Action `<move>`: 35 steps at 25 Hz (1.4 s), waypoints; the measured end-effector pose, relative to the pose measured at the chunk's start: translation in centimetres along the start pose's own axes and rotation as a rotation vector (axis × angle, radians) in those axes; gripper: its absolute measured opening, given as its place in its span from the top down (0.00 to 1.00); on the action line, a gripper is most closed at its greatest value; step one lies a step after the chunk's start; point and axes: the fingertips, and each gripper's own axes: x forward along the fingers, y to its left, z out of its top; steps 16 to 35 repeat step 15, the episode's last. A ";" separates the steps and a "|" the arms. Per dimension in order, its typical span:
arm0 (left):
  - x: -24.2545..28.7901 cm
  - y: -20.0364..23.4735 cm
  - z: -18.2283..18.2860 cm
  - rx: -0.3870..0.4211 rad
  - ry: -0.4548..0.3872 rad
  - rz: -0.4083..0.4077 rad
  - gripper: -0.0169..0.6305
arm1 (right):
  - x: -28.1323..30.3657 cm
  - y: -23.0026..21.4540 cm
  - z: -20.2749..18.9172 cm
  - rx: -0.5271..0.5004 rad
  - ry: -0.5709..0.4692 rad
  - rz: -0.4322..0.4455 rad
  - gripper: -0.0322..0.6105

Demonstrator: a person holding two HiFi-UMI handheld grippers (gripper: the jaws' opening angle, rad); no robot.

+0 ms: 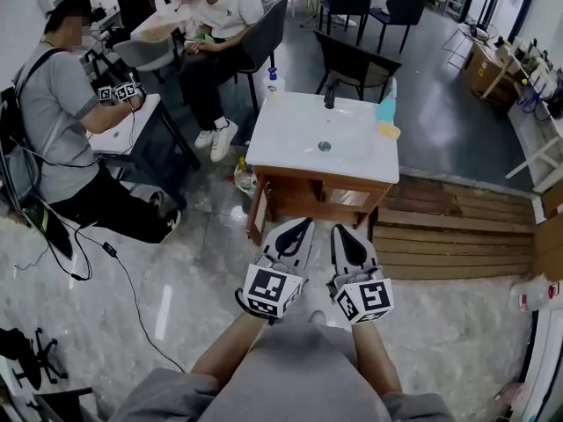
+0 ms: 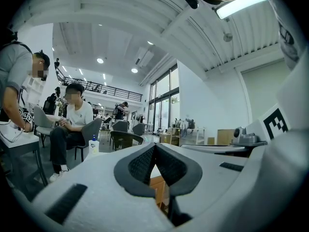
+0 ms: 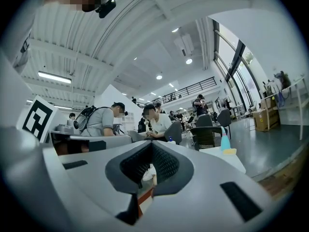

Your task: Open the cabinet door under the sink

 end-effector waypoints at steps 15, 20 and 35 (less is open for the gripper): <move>1.0 -1.1 -0.5 -0.005 0.015 -0.007 0.96 | -0.6 -1.5 0.4 -0.006 -0.010 0.011 0.94; 1.0 -1.1 -0.5 -0.005 0.015 -0.007 0.96 | -0.6 -1.5 0.4 -0.006 -0.010 0.011 0.94; 1.0 -1.1 -0.5 -0.005 0.015 -0.007 0.96 | -0.6 -1.5 0.4 -0.006 -0.010 0.011 0.94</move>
